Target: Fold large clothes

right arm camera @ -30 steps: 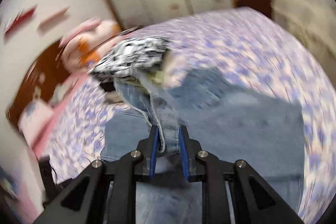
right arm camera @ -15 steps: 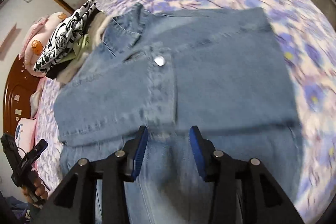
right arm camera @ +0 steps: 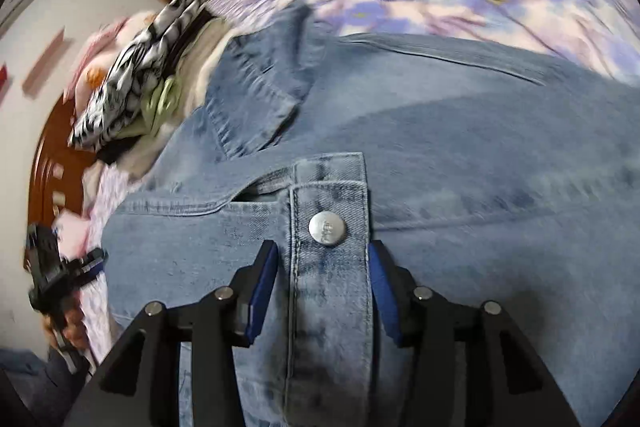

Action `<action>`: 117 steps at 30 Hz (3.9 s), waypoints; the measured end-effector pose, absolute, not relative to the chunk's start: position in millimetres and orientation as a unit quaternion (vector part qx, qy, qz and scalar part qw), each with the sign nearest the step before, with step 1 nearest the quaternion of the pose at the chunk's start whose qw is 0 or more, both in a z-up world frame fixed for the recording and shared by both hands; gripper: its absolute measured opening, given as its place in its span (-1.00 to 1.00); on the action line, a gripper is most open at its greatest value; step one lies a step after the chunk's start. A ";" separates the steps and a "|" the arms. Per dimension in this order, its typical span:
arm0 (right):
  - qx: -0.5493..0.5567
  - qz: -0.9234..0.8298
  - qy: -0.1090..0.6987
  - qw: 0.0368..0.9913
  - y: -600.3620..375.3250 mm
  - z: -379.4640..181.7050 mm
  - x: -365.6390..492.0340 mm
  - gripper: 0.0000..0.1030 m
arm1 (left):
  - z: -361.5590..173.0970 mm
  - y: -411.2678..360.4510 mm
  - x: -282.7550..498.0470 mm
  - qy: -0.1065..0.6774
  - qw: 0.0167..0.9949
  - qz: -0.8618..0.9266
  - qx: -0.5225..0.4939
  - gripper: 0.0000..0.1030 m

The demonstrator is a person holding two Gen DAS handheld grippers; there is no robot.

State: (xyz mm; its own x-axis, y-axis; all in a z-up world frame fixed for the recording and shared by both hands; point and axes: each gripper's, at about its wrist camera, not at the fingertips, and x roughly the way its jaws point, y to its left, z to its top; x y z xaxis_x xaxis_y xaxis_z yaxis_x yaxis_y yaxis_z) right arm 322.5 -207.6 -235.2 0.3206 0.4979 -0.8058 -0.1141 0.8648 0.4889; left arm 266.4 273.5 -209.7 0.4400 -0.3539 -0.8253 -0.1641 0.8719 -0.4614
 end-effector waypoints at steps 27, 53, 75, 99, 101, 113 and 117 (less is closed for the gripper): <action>0.127 0.094 0.542 0.826 -226.4 -226.4 267.8 -0.43 | -209.4 233.3 326.6 0.522 0.786 -0.180 -0.278 0.46; 0.020 0.058 0.478 0.876 -199.6 -195.3 266.9 -0.19 | -185.8 218.4 334.8 0.477 0.879 -0.006 0.010 0.20; 0.154 0.134 0.549 0.810 -226.8 -210.9 215.5 -0.38 | -221.7 237.3 231.9 0.550 0.820 -0.052 -0.150 -0.64; 0.060 0.126 0.520 0.843 -158.4 -171.1 197.1 -0.56 | -160.2 186.1 196.8 0.469 0.880 -0.001 -0.073 -0.11; 0.061 0.151 0.516 0.841 -133.6 -170.2 198.4 -0.56 | -161.8 157.8 201.6 0.461 0.884 -0.021 -0.066 -0.11; 0.056 0.183 0.540 0.819 -104.5 -210.2 224.1 -0.89 | -211.3 101.2 235.8 0.502 0.863 -0.037 -0.023 -0.10; 0.057 0.114 0.541 0.831 -166.1 -210.5 231.2 -1.00 | -215.4 143.3 240.0 0.510 0.859 0.004 -0.034 -0.04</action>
State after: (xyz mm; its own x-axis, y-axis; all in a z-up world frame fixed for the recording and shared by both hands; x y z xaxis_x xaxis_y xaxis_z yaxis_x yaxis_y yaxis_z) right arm 231.2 -166.1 -210.5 0.3882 0.2505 -0.8869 -0.1270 0.9677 0.2178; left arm 240.0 143.3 -215.4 0.4789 -0.0278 -0.8774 -0.0412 0.9977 -0.0541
